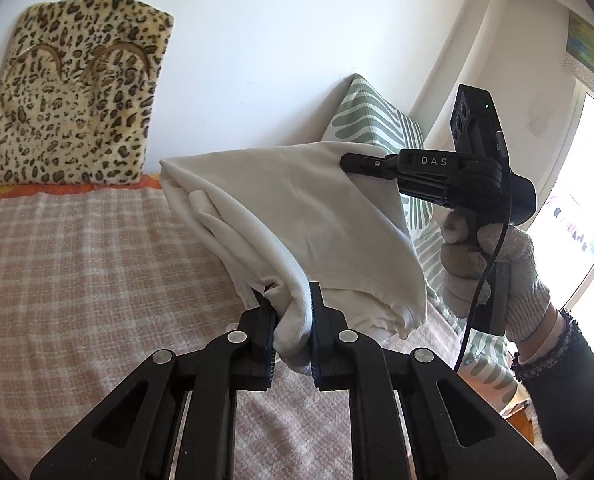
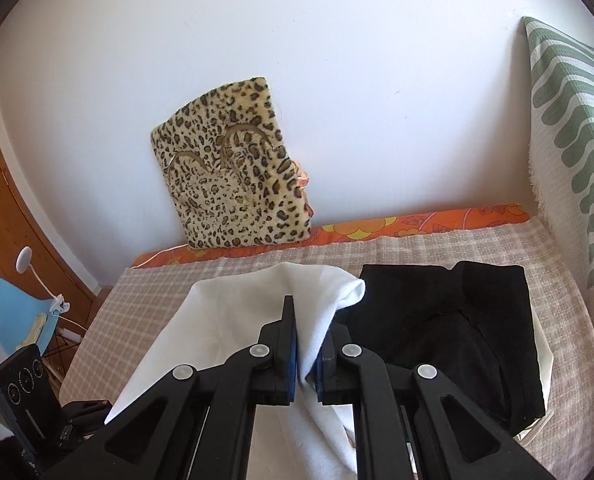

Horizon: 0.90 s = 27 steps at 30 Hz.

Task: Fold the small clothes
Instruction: 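Lift the folded shirt with both grippers and carry it to the clothes stack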

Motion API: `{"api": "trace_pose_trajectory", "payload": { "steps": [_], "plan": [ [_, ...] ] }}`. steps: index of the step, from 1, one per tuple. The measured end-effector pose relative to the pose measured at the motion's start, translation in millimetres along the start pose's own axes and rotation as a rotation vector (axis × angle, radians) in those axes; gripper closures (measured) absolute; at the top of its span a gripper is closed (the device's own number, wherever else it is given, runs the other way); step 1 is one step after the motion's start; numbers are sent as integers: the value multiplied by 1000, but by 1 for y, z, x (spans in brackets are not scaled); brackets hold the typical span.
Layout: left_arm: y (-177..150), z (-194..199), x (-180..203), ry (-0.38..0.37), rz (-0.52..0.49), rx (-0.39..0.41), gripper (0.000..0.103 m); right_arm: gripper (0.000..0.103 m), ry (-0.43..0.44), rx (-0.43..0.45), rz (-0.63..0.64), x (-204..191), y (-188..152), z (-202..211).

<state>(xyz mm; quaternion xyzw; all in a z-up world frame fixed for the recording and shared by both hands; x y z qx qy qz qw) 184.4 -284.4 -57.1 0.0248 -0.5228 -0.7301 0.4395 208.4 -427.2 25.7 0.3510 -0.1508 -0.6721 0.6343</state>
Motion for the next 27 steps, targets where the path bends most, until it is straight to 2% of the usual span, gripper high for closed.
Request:
{"api": "trace_pose_trajectory", "payload": {
  "steps": [7,15,22,27],
  "plan": [
    [17,-48,22,-24,-18,-6,92,99,-65,7,-22,61,25,2],
    [28,-103,35,-47,-28,-22,92,99,-114,-11,-35,120,46,-21],
    [21,-141,28,-43,-11,-51,92,99,-118,-48,-75,161,48,-57],
    [11,-149,18,-22,-6,-67,92,99,-113,-74,-89,181,39,-82]
  ]
}}
Point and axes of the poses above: each gripper's, at about its wrist camera, not at the fingertips, and z roughly against the way its jaws point, x to its right, y to its top, the point moved 5 cm from there along -z, roughly the way its jaws point, and after that the axes turned 3 degrees about x, right-handed, at the moved point
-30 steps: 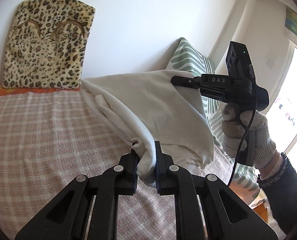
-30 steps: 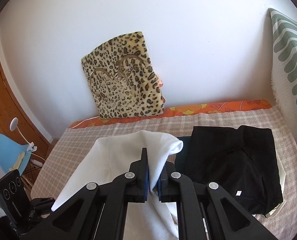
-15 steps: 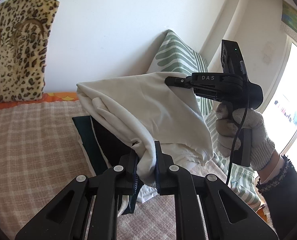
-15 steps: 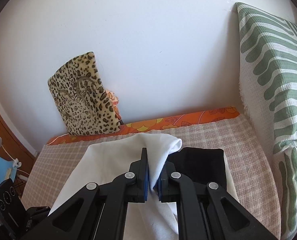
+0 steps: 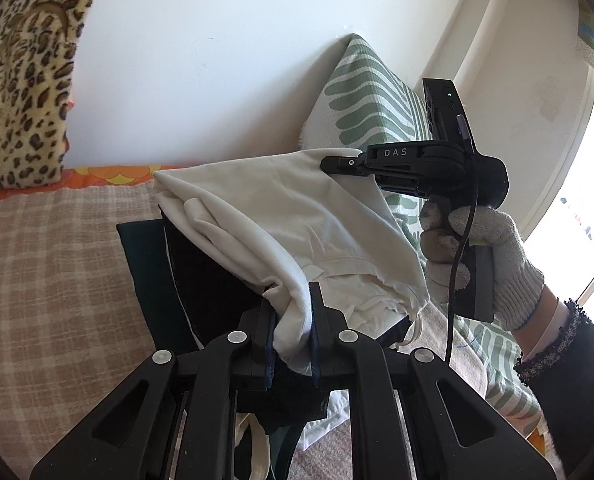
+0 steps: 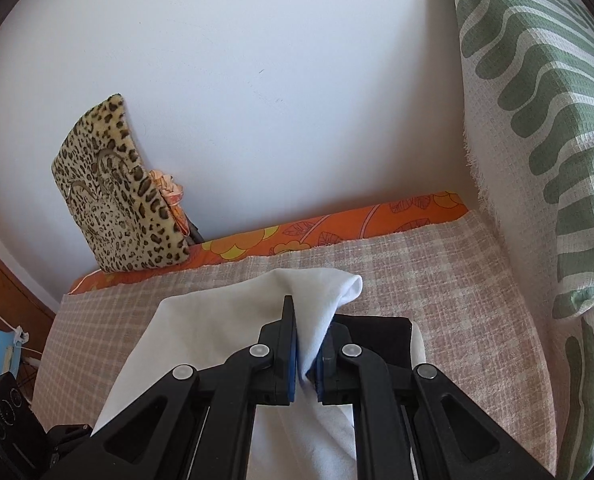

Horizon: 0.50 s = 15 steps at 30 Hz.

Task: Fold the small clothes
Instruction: 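Lift the folded shirt with both grippers and carry it to the clothes stack, then lower the shirt onto the clothes stack and open both grippers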

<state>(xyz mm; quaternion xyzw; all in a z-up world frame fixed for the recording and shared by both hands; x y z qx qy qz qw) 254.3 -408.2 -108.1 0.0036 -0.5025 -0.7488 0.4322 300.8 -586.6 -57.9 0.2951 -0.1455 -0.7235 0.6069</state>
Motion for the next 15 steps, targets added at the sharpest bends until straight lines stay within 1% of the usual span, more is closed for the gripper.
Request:
{"api": "trace_pose_trajectory", "payload": {
  "steps": [4,8,10,11,12,15],
  "plan": [
    [-9,0,-10,13,28,-13,91,99,-8,-23,-2,10,-6,-17],
    [-21,-2,-20,14,54,-52,90,97,-9,-56,-18,22,-12,-31],
    [-24,-1,-25,15,66,-65,86,93,-34,-72,-26,29,-15,-36],
    [-24,2,-26,21,67,-64,85,89,-51,-77,-24,31,-16,-38],
    [-24,5,-27,30,65,-59,82,86,-78,-80,-19,34,-17,-40],
    [-23,13,-24,50,44,-51,82,83,-127,-83,2,38,-19,-39]
  ]
}}
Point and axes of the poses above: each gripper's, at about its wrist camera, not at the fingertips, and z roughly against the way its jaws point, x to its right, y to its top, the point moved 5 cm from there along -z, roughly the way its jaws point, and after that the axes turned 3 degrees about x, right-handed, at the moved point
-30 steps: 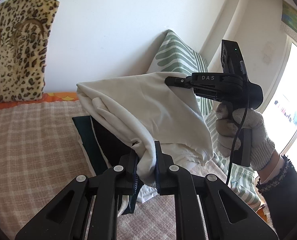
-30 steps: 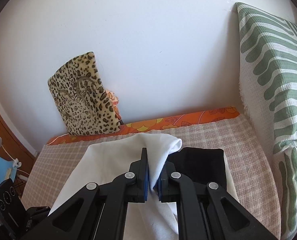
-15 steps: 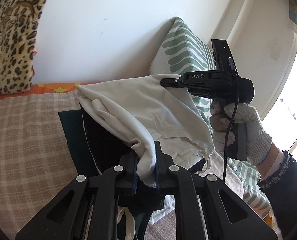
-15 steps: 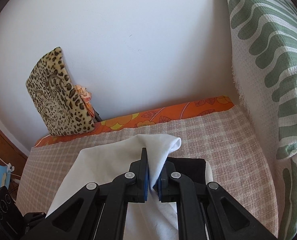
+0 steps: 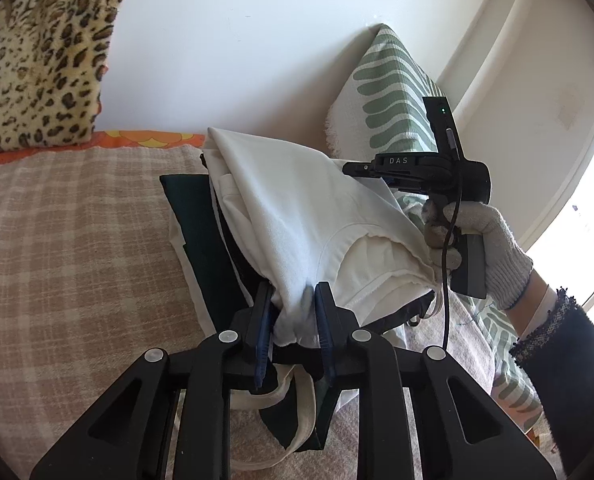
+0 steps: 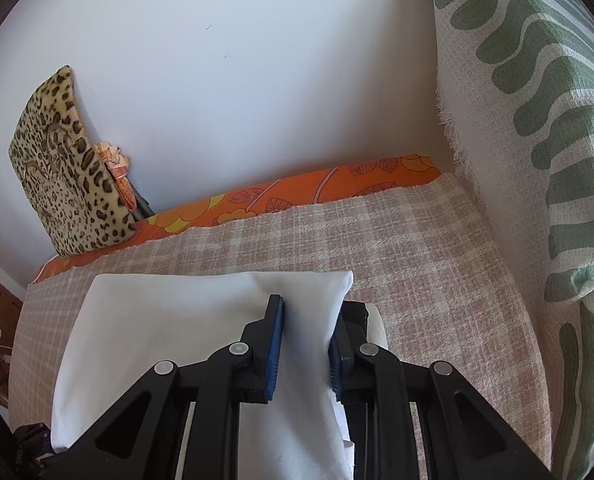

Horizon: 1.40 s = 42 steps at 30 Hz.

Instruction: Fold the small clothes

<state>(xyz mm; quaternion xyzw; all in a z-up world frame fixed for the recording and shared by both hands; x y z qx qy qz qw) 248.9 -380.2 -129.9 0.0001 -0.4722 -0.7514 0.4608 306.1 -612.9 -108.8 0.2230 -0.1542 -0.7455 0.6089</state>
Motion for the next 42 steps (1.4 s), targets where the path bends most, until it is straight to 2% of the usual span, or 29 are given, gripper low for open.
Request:
{"api": "trace_pose_trajectory", "payload": {
  "steps": [2,6,12,14,15,16,19,21,24,27,34,42],
  "plan": [
    [-1,5,1,17,-17,-4,81,76,-46,12,8,2,1,4],
    [-4,13,5,55,-57,-6,81,74,-155,19,-1,13,3,13],
    [-1,32,14,65,-94,15,81,69,-155,68,-34,12,1,40],
    [-1,39,16,62,-98,23,76,68,-156,73,-38,9,-1,48],
    [-1,43,17,64,-101,26,66,67,-160,77,-35,7,-2,53],
    [0,47,19,66,-104,32,62,64,-164,82,-32,5,-3,57],
    [-1,58,21,67,-113,42,62,52,-162,106,-29,-4,-6,72],
    [-2,64,22,68,-117,45,60,50,-159,112,-25,-10,-8,79],
    [-2,74,23,73,-124,53,50,47,-160,119,-25,-18,-14,91],
    [-1,85,23,82,-125,58,38,38,-155,136,-24,-28,-20,102],
    [-2,108,19,125,-137,63,25,25,-160,162,-25,-51,-40,123],
    [-8,142,12,164,-170,91,24,14,-161,204,-16,-83,-68,158]
  ]
}}
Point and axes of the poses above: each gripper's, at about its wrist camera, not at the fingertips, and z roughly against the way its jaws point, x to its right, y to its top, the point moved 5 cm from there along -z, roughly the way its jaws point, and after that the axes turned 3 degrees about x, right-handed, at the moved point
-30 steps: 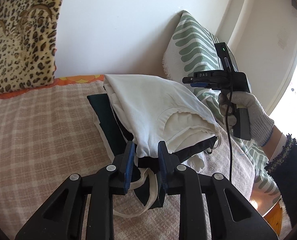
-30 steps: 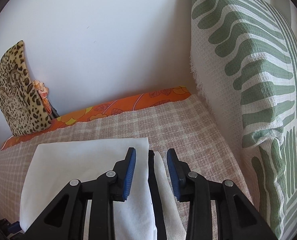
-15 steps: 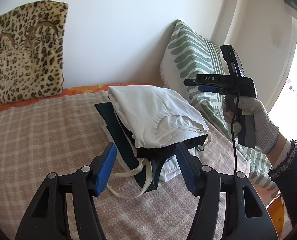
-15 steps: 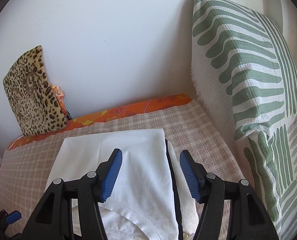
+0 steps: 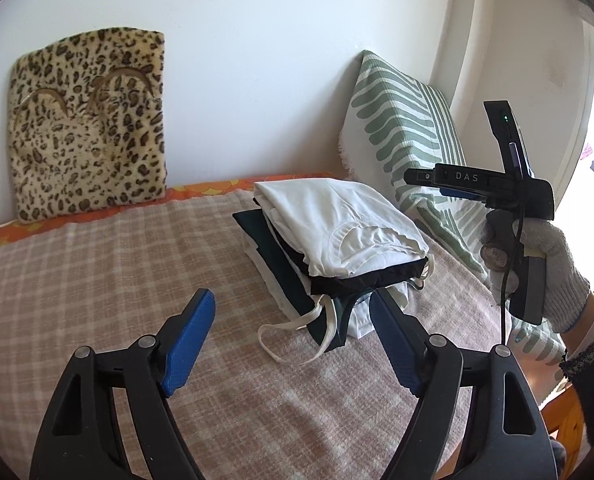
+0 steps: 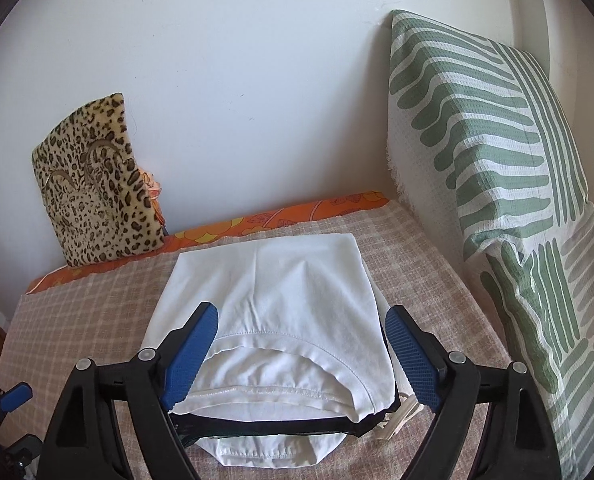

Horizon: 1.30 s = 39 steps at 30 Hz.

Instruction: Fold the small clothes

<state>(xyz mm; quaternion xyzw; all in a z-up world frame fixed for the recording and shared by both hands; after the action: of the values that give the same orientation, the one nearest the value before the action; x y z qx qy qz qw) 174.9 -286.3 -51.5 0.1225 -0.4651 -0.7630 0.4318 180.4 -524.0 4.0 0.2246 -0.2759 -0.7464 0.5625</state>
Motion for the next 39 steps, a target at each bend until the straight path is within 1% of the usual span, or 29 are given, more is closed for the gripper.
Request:
{"api": "trace_pose_trajectory", "payload": {
  "steps": [4,8,10,12,15,20,21,22,24,27,31,35,39],
  "plan": [
    [-2,20,-7,-1,-15,21,23,6,-30,30,6,-14,-11,25],
    [-4,40,-12,-2,-41,42,23,2,-67,65,31,-32,-23,48],
    [-4,50,-16,17,-58,56,22,1,-75,71,43,-42,-30,57],
    [-4,59,-21,39,-66,72,19,0,-53,76,38,-53,-37,65],
    [-5,71,-30,64,-73,93,19,0,-44,97,42,-69,-46,77],
    [-8,85,-43,118,-82,98,17,0,-46,134,61,-99,-64,94],
    [-9,88,-46,124,-81,99,14,0,-39,135,60,-104,-67,96],
    [-10,90,-48,125,-79,101,8,0,-34,135,56,-107,-70,97],
    [-12,96,-53,119,-73,109,2,0,-26,132,49,-115,-77,98],
    [-16,100,-59,123,-70,121,1,0,-44,151,47,-125,-87,101],
    [-23,97,-64,134,-75,110,1,0,-73,196,49,-135,-100,106],
    [-29,92,-68,145,-71,102,1,0,-67,192,40,-139,-106,103],
    [-33,86,-72,159,-78,84,1,0,-86,202,29,-138,-109,98]
  ]
}}
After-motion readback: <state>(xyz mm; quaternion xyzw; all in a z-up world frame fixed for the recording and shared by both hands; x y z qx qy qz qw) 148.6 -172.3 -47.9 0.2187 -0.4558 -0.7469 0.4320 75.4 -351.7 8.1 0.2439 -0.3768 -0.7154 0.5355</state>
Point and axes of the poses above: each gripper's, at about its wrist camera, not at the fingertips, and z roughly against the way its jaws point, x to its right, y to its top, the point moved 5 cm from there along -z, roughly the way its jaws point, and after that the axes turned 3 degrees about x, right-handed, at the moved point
